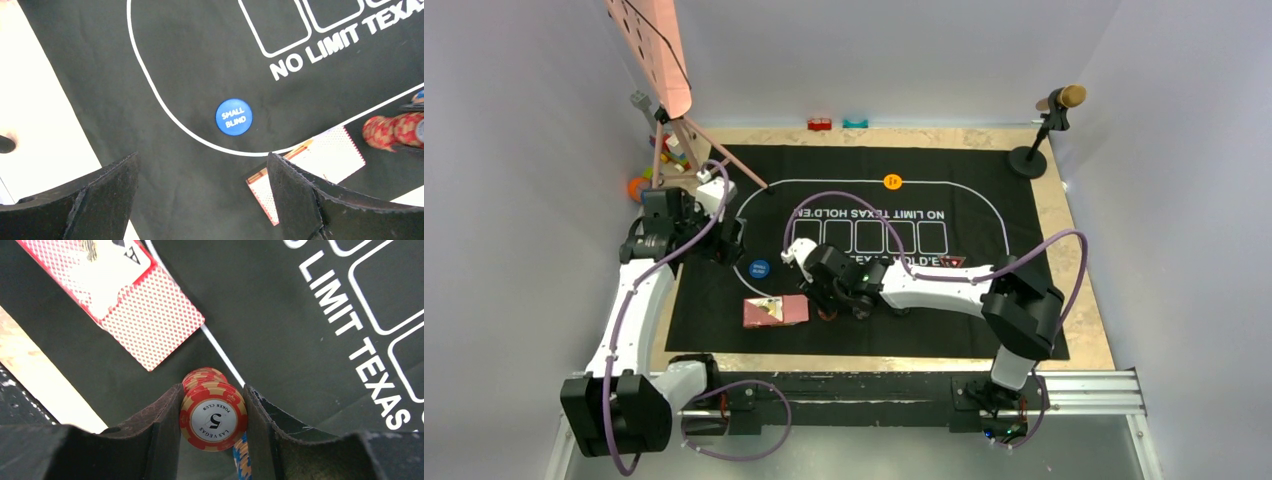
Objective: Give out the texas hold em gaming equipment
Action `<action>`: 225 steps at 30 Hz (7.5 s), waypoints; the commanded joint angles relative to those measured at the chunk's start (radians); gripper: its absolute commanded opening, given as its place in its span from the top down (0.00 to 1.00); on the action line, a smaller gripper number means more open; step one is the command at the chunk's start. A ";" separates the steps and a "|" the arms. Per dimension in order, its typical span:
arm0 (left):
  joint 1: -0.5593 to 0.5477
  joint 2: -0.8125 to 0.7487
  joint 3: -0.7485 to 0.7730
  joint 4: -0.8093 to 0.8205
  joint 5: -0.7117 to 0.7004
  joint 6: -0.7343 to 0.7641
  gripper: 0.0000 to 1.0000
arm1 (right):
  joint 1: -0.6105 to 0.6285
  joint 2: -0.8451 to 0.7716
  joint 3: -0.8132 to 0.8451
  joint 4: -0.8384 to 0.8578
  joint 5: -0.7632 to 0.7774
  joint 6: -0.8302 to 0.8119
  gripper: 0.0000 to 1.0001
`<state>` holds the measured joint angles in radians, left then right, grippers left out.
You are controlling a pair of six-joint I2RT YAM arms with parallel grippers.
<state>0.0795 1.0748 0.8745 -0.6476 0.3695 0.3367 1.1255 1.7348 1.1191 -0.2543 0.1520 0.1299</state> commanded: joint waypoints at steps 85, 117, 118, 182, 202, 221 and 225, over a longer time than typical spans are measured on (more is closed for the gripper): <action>-0.003 -0.106 -0.296 0.579 -0.005 -0.306 0.00 | -0.304 0.608 0.870 -0.118 -0.115 0.092 0.59; -0.002 -0.080 -0.294 0.597 -0.035 -0.379 0.00 | -0.184 0.709 0.969 -0.084 -0.120 0.063 0.43; -0.002 -0.080 -0.294 0.597 -0.035 -0.379 0.00 | -0.185 0.710 0.968 -0.083 -0.118 0.063 0.39; -0.003 -0.058 -0.294 0.590 -0.070 -0.377 0.00 | -0.033 0.072 0.032 -0.044 -0.081 0.024 0.34; -0.002 -0.062 -0.295 0.591 -0.063 -0.376 0.00 | -0.033 0.010 0.073 -0.090 -0.079 0.010 0.46; -0.002 -0.065 -0.296 0.591 -0.060 -0.378 0.00 | -0.038 -0.020 0.091 -0.092 -0.065 0.017 1.00; -0.003 -0.065 -0.296 0.589 -0.053 -0.377 0.00 | -0.075 -0.056 0.141 -0.112 -0.068 0.005 1.00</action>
<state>0.0818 1.0245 0.5755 -0.0872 0.3027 -0.0414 1.0828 1.7748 1.1671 -0.3592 0.0685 0.1520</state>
